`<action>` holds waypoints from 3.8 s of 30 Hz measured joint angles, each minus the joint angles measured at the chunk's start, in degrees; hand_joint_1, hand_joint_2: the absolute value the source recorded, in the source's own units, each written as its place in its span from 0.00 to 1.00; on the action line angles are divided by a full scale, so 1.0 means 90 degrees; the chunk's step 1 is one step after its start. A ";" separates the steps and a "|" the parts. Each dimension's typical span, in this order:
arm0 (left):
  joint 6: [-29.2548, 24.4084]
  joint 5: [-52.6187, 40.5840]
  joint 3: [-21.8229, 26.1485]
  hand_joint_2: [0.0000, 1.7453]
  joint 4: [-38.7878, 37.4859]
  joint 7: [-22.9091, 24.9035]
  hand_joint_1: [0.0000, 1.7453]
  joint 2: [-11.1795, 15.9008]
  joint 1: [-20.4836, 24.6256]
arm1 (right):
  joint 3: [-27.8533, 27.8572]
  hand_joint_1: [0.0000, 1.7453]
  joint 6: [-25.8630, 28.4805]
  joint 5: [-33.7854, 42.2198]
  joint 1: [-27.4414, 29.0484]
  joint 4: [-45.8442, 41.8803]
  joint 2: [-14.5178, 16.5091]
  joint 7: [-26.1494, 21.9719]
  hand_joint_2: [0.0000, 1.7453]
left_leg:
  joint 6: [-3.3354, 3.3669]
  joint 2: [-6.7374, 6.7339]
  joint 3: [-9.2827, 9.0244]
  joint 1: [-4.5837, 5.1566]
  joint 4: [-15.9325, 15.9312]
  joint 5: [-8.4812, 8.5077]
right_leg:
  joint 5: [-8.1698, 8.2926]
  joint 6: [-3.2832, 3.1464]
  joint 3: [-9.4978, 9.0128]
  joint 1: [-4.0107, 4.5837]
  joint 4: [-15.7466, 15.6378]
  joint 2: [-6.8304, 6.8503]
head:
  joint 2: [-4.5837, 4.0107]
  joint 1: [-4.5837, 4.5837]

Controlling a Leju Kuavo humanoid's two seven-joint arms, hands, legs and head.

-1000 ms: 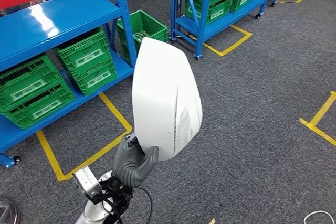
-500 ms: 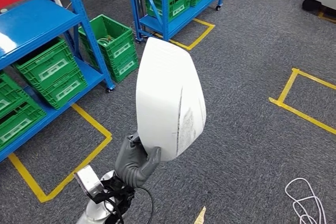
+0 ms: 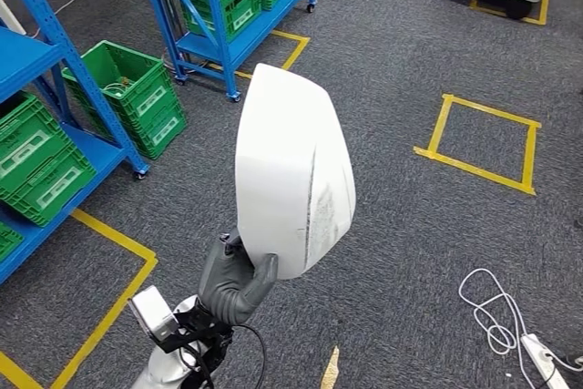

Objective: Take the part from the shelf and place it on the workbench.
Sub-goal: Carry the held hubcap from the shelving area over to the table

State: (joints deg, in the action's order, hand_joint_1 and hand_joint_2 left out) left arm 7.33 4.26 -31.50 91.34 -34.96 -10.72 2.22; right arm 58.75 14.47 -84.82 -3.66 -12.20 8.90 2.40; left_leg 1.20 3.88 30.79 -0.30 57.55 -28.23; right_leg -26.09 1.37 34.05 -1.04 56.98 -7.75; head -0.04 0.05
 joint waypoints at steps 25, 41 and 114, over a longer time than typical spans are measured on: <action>0.0031 0.0041 -0.0082 1.00 0.0000 0.0013 1.00 0.0028 0.0020 | 0.0015 0.00 -0.0045 0.0027 -0.0002 -0.0001 -0.0002 0.0020 1.00 | -0.0063 -0.0349 0.0438 0.0016 0.1201 -0.0460 | -0.0052 -0.0171 -0.0082 0.0078 0.0030 0.0379 | -0.0001 -0.0039; 0.0038 0.0050 -0.0087 1.00 0.0002 0.0013 1.00 0.0005 0.0022 | 0.0019 0.00 -0.0049 0.0021 0.0022 -0.0001 0.0002 0.0015 1.00 | 0.0058 -0.0950 -0.0057 0.0037 -0.0098 0.0028 | -0.0291 0.0201 0.0304 0.0010 0.0726 0.1084 | 0.0000 -0.0101; -0.0265 -0.0094 -0.0146 1.00 -0.0016 0.0136 1.00 0.0057 0.0029 | 0.0024 0.00 -0.0071 -0.0134 -0.0035 -0.0002 -0.0059 0.0032 1.00 | -0.0244 -0.0523 0.0578 -0.0014 0.1565 -0.0917 | -0.0093 -0.0158 -0.0103 0.0030 0.0022 0.0770 | 0.0000 -0.0053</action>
State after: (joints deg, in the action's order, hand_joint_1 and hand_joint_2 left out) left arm 4.94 3.42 -32.81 91.20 -33.74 -10.21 2.48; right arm 58.97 13.83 -86.03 -3.98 -12.22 8.37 2.69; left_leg -1.00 -0.82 35.99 -0.43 71.64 -36.49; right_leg -26.92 -0.05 33.12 -0.77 57.18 -0.82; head -0.04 -0.43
